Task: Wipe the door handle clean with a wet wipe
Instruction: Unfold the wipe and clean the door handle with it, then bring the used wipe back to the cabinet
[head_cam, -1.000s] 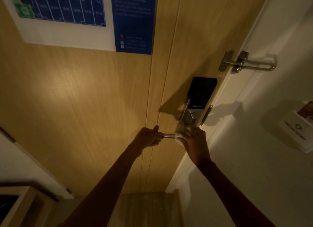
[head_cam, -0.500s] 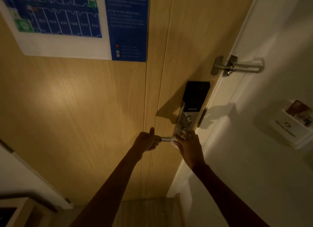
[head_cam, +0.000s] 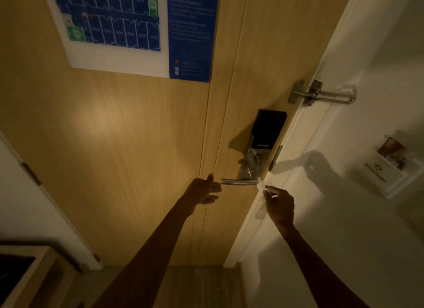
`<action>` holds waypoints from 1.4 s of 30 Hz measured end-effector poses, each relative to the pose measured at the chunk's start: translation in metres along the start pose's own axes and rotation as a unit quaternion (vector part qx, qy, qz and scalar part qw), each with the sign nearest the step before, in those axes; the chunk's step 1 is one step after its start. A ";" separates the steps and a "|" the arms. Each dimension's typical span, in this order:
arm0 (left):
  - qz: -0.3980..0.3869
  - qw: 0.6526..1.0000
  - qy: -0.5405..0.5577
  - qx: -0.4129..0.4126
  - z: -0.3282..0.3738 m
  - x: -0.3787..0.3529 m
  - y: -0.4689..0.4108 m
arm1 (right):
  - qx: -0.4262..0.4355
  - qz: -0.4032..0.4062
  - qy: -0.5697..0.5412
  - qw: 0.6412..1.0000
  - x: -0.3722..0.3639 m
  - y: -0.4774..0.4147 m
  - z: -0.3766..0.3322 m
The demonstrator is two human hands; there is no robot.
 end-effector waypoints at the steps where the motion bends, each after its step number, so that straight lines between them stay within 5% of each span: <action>1: 0.004 1.000 0.001 0.004 -0.004 0.002 0.004 | -0.020 -0.001 -0.046 0.999 -0.002 0.005 0.004; 8: 0.038 0.998 0.039 0.016 -0.038 0.017 0.056 | -0.029 -0.085 -0.146 0.985 -0.003 0.042 -0.025; 14: 0.074 0.994 0.069 -0.038 -0.062 0.032 0.111 | -0.043 -0.235 -0.217 0.946 -0.014 0.084 -0.075; 21: 0.124 0.980 0.135 -0.082 -0.086 0.083 0.175 | 0.047 -0.382 -0.195 0.902 -0.036 0.154 -0.158; 27: 0.234 0.960 0.057 -0.146 -0.085 0.163 0.222 | 0.105 -0.488 -0.189 0.846 -0.069 0.206 -0.229; 42: 0.385 0.901 -0.068 -0.185 -0.087 0.405 0.305 | 0.205 -0.548 -0.203 0.785 -0.180 0.307 -0.442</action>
Point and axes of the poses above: each hand's wrist, its own y-axis away from the middle knuckle, its own x-axis out of the back of the hand, z = x × y, the point moved 7 cm from there along -y, towards the middle knuckle, and after that the axes turned 9 degrees about y, right-handed, at the moved point
